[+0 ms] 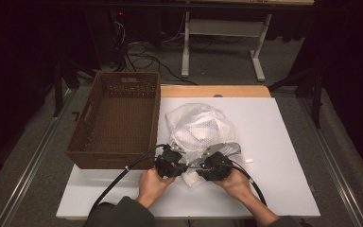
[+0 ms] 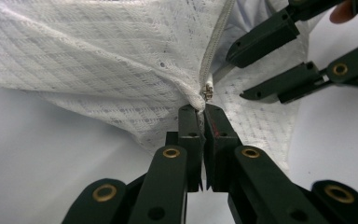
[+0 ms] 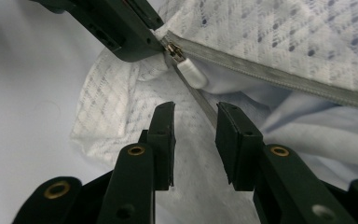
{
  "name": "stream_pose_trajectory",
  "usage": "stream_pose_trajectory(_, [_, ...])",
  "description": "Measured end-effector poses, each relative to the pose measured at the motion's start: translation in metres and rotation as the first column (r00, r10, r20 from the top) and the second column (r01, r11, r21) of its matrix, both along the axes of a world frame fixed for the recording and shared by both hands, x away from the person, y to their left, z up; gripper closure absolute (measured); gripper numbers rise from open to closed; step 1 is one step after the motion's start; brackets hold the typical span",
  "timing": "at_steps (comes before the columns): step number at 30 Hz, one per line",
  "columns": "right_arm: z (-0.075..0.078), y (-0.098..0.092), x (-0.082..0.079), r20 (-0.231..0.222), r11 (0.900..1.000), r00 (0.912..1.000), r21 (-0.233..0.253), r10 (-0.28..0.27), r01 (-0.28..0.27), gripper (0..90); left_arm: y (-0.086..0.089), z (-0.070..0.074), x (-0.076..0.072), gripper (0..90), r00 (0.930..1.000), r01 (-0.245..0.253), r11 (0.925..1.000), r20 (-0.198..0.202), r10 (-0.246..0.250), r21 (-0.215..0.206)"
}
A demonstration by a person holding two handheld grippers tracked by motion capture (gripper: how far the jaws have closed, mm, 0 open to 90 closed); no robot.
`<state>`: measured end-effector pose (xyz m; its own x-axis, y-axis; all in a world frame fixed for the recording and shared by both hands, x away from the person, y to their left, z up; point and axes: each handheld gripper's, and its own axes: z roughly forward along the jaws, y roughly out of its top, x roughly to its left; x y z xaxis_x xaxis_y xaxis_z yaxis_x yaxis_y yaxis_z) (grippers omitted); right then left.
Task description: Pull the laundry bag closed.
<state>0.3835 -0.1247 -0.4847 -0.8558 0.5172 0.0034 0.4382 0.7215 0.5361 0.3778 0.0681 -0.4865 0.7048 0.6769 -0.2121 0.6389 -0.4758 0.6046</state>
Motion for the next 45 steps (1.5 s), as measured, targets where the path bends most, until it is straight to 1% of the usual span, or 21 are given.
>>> stream_pose_trajectory(1, [0.000,0.002,0.000,0.002,1.000,1.0000,0.003,-0.001,0.001,68.2,0.000,0.000,0.001,86.3,1.0000,0.000,1.0000,-0.003,0.000,0.004])
stream_pose_trajectory(2, [0.000,0.003,0.001,0.007,1.000,0.9999,0.001,0.009,-0.009,68.2,0.000,-0.001,0.001,86.3,0.9999,-0.004,1.0000,-0.010,0.004,0.001])
stream_pose_trajectory(4, [0.000,0.006,0.002,0.003,1.000,1.0000,-0.002,0.003,-0.003,68.2,0.000,-0.003,0.001,86.3,0.9999,-0.003,1.0000,-0.013,0.003,0.001])
stream_pose_trajectory(5, [0.000,0.007,0.003,0.011,1.000,0.9999,-0.005,0.004,-0.004,68.2,0.001,-0.002,0.000,86.3,0.9999,0.000,1.0000,-0.011,0.000,0.002])
stream_pose_trajectory(6, [-0.001,0.009,0.004,0.008,1.000,1.0000,-0.004,0.002,-0.002,68.4,0.001,-0.002,0.000,86.3,1.0000,-0.002,1.0000,-0.009,0.002,0.000])
stream_pose_trajectory(7, [-0.001,0.009,0.005,0.014,1.000,0.9999,-0.001,0.010,-0.010,68.8,0.002,-0.001,-0.001,86.3,1.0000,0.001,1.0000,-0.010,-0.001,0.006])
stream_pose_trajectory(8, [-0.002,0.010,0.006,0.013,1.000,0.9999,-0.006,0.004,-0.004,69.1,0.003,-0.001,-0.001,86.2,0.9999,0.001,1.0000,-0.010,-0.001,0.004])
stream_pose_trajectory(11, [-0.004,0.013,0.009,0.003,1.000,1.0000,-0.003,-0.002,0.002,69.8,0.003,-0.002,0.000,86.3,0.9999,-0.003,1.0000,-0.013,0.003,0.004])
stream_pose_trajectory(14, [-0.004,0.015,0.010,-0.004,1.000,0.9998,0.007,0.017,-0.017,70.4,0.002,-0.005,0.002,86.2,0.9998,-0.008,0.9999,-0.018,0.009,0.008])
stream_pose_trajectory(16, [-0.004,0.016,0.011,-0.005,1.000,0.9997,-0.003,0.025,-0.025,71.0,0.002,-0.007,0.003,86.2,0.9997,-0.013,0.9999,-0.021,0.013,0.010])
stream_pose_trajectory(20, [-0.006,0.015,0.013,-0.035,0.999,0.9992,0.031,0.021,-0.020,75.1,0.002,-0.007,0.003,86.3,0.9999,-0.011,0.9998,-0.013,0.011,0.018])
stream_pose_trajectory(23, [-0.004,0.015,0.011,-0.033,0.999,0.9991,0.036,0.026,-0.024,76.3,0.003,-0.007,0.004,86.3,0.9998,-0.013,0.9996,-0.012,0.013,0.027])
stream_pose_trajectory(26, [-0.003,0.014,0.010,-0.031,0.999,0.9987,0.034,0.040,-0.039,78.0,0.002,-0.009,0.005,86.3,0.9996,-0.020,0.9996,-0.017,0.021,0.021])
stream_pose_trajectory(29, [-0.001,0.013,0.010,-0.029,0.998,0.9981,0.042,0.054,-0.053,78.3,0.001,-0.009,0.004,86.3,0.9998,-0.019,0.9994,-0.010,0.019,0.030])
stream_pose_trajectory(30, [-0.001,0.014,0.010,-0.032,0.998,0.9984,0.048,0.047,-0.045,78.4,0.001,-0.009,0.003,86.3,0.9998,-0.019,0.9993,-0.008,0.019,0.031])
stream_pose_trajectory(32, [-0.002,0.014,0.011,-0.036,0.997,0.9982,0.060,0.047,-0.045,78.8,0.001,-0.009,0.004,86.3,0.9998,-0.020,0.9994,-0.009,0.020,0.027])
stream_pose_trajectory(33, [-0.002,0.015,0.010,-0.041,0.997,0.9983,0.059,0.042,-0.040,79.0,0.001,-0.009,0.004,86.3,0.9998,-0.018,0.9995,-0.010,0.018,0.026])
stream_pose_trajectory(36, [-0.004,0.018,0.010,-0.040,0.997,0.9976,0.052,0.056,-0.054,80.1,0.002,-0.009,0.005,86.3,0.9998,-0.016,0.9996,-0.013,0.017,0.024])
stream_pose_trajectory(39, [-0.004,0.018,0.011,-0.043,0.997,0.9977,0.063,0.053,-0.051,84.4,0.004,-0.008,0.004,86.0,0.9999,-0.009,0.9996,-0.008,0.010,0.026])
stream_pose_trajectory(41, [-0.004,0.016,0.013,-0.053,0.996,0.9970,0.074,0.056,-0.052,85.7,0.004,-0.008,0.004,85.6,1.0000,-0.006,0.9997,-0.004,0.006,0.026])
stream_pose_trajectory(45, [-0.003,0.016,0.012,-0.044,0.996,0.9972,0.073,0.060,-0.057,86.7,0.005,-0.007,0.005,83.8,1.0000,0.000,0.9999,-0.005,0.000,0.011])
